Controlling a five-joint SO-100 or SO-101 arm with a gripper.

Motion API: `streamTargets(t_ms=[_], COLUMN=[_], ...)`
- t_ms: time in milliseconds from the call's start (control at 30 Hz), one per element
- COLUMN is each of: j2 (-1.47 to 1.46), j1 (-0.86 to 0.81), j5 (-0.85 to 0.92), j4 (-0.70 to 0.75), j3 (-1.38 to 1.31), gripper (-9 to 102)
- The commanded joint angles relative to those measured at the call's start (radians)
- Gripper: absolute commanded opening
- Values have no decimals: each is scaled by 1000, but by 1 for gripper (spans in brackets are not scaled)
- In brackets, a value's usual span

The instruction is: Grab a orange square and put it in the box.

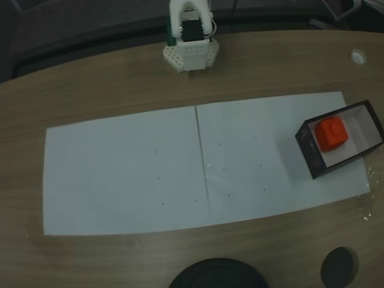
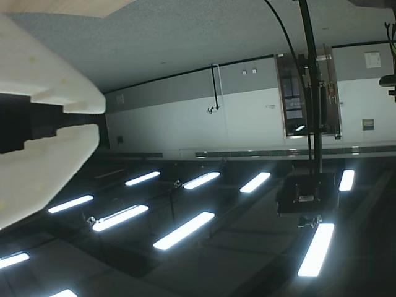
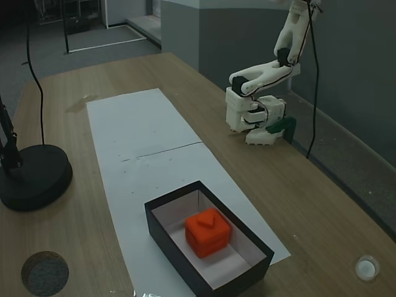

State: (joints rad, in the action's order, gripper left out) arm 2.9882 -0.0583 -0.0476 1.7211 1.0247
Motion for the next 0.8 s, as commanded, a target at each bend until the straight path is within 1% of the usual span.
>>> streamTargets(t_ms=[0, 100, 233, 400, 533, 700, 767], j2=[97, 176, 253, 364, 486, 488, 488], j1=[-3, -2, -2, 26, 41, 41, 41], j5=[5, 12, 72, 75, 75, 75, 67], j4=[-5, -5, -2, -9, -84, -127, -181], j3=[115, 199, 328, 477, 594, 701, 747], gripper=[0, 0, 0, 0, 0, 0, 0])
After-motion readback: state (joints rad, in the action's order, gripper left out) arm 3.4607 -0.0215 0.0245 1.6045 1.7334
